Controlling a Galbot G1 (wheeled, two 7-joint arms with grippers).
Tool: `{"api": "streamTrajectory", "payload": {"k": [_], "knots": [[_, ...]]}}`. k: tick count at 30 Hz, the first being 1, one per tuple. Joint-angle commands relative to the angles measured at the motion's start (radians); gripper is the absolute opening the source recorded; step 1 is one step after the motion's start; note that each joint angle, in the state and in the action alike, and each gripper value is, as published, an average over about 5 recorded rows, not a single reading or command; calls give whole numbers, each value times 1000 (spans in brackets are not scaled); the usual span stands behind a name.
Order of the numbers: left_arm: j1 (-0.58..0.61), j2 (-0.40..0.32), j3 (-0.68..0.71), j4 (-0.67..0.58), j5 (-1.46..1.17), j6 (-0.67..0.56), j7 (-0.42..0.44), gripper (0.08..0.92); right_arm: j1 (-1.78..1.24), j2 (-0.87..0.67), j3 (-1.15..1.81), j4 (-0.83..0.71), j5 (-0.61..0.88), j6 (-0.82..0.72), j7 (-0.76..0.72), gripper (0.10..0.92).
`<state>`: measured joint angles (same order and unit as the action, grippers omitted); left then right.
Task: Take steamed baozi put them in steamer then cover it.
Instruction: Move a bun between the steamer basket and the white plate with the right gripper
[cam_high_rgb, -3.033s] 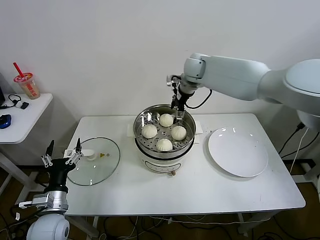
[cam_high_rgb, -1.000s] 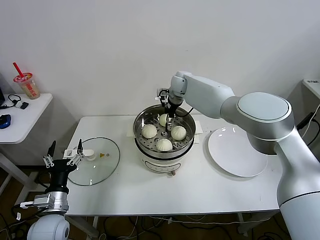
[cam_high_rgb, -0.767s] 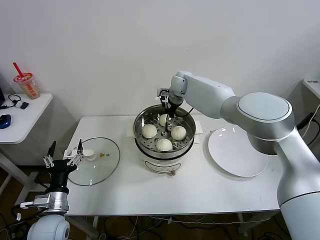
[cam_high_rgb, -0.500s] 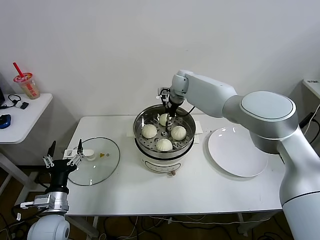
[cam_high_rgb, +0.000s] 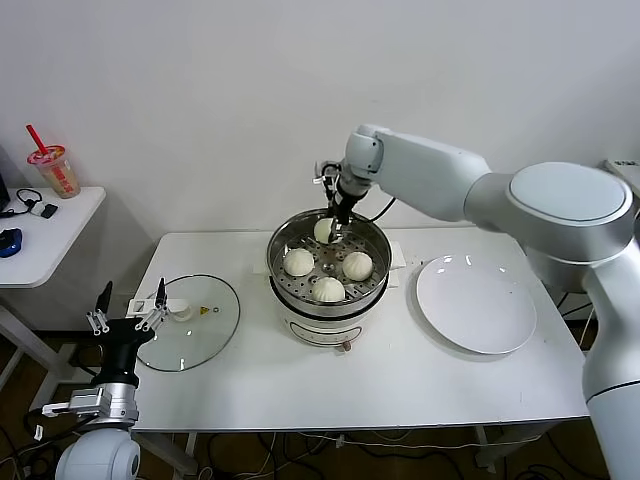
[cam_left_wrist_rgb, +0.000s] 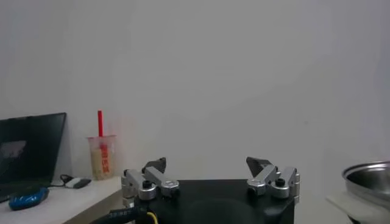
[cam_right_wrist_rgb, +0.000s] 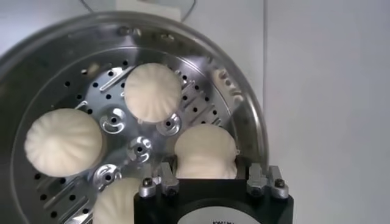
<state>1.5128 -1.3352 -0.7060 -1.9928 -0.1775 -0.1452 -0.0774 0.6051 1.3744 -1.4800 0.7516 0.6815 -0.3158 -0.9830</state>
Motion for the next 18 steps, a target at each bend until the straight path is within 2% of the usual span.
{"api": "streamTrajectory", "payload": {"k": [1,9,18], "knots": [[1,-9,3,-1,16,2,2,823,114,-102,-30,144,43,-5,-1,636],[-4,-26,17,-6,43,8,1,823,190,-284,-80,258,52,-7,1,636],[-4,-40,39,-21,79,20,0,823,175,-475,-97,315,-29,-2,4,636]]}}
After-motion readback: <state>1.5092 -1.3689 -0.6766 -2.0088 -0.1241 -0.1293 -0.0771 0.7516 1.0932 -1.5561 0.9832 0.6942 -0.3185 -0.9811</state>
